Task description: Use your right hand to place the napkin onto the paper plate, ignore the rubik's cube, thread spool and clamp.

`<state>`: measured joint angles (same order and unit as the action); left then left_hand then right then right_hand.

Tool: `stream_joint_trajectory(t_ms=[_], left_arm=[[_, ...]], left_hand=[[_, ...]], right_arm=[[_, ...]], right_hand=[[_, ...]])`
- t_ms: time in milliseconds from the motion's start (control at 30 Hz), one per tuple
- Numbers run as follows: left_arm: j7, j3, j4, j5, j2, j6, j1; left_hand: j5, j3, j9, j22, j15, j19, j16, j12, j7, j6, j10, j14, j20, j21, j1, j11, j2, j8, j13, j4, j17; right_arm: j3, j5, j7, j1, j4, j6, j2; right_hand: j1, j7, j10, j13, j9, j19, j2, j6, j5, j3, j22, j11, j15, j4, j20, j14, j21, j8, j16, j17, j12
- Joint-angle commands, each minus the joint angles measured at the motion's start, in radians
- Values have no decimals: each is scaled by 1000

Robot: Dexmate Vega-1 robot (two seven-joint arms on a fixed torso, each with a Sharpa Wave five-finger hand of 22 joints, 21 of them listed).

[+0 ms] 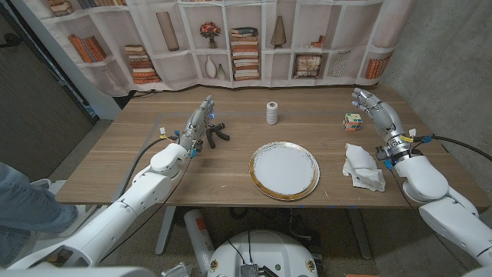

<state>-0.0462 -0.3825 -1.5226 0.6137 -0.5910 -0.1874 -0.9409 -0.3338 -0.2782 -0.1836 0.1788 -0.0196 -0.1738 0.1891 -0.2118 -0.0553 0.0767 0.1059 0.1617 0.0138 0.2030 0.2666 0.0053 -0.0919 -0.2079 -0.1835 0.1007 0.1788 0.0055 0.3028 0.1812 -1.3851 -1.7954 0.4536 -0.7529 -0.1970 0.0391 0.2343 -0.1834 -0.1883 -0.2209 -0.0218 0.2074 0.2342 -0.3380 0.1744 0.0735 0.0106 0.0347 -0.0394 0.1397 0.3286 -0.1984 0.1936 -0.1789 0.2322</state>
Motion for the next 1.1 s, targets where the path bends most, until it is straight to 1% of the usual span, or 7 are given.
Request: stream_joint_trajectory(t_ms=[33,200,233,267,467,700,1100], left_arm=[[-6,10,-8,2,-3,-18,-15],[-12,16,-17,4,-8,-18,-25],[-11,16,-15,6,-7,-19,-25],[-9,16,-13,7,-7,-20,-25],[-2,13,-1,10,1,-26,-24],[-7,19,-2,10,0,-39,-34],[-11,21,-7,12,-3,-35,-42]], left_hand=[[-4,3,-5,4,2,-13,-1,1,2,-4,-4,-2,-7,0,7,2,5,3,-6,-2,2],[-4,4,-5,4,1,-13,-1,1,0,-5,-4,-3,-7,0,8,2,6,3,-6,-2,2],[-4,4,-5,4,1,-13,-1,1,0,-5,-4,-3,-7,0,8,2,6,3,-6,-2,2],[-4,4,-5,4,1,-13,-1,2,0,-5,-4,-2,-7,0,8,1,6,3,-6,-2,2],[-4,5,-5,4,1,-12,-1,1,1,-6,-5,-2,-6,0,8,2,6,3,-6,-3,2],[-4,6,-5,4,1,-12,-1,2,1,-6,-4,-2,-7,0,9,3,7,3,-6,-3,2],[-4,8,-5,4,2,-13,-1,2,2,-8,-6,-2,-9,0,10,3,9,3,-6,-3,2]], right_arm=[[22,-51,34,-39,-10,-1,25],[31,-81,47,-49,-15,0,31],[33,-85,49,-51,-18,-2,31],[35,-90,50,-54,-20,-3,31],[51,-120,63,-73,-38,-17,33],[70,-127,60,-87,-47,-29,36],[83,-207,90,-117,-63,-53,46]], right_hand=[[-10,1,13,-5,-2,-13,9,15,-3,-2,6,-4,-1,4,-11,13,-4,-6,0,-2,3],[-10,0,15,-5,-2,-15,9,16,-3,-2,6,-5,-1,5,-11,16,-5,-6,0,-2,3],[-10,0,16,-5,-2,-16,9,16,-3,-2,6,-4,-1,5,-11,17,-5,-6,0,-2,3],[-11,0,16,-5,-2,-17,9,16,-3,-2,6,-8,-2,6,-11,17,-6,-6,0,-2,3],[-12,0,19,-5,-3,-19,10,19,-2,-2,6,-5,-3,7,-10,18,-8,-6,-1,-2,3],[-13,-2,20,-5,-3,-21,9,22,-1,-1,6,-6,-5,9,-9,21,-10,-6,-1,-2,2],[-13,-5,24,-5,-3,-27,9,27,0,0,6,-7,-6,11,-10,27,-13,-7,0,-2,3]])
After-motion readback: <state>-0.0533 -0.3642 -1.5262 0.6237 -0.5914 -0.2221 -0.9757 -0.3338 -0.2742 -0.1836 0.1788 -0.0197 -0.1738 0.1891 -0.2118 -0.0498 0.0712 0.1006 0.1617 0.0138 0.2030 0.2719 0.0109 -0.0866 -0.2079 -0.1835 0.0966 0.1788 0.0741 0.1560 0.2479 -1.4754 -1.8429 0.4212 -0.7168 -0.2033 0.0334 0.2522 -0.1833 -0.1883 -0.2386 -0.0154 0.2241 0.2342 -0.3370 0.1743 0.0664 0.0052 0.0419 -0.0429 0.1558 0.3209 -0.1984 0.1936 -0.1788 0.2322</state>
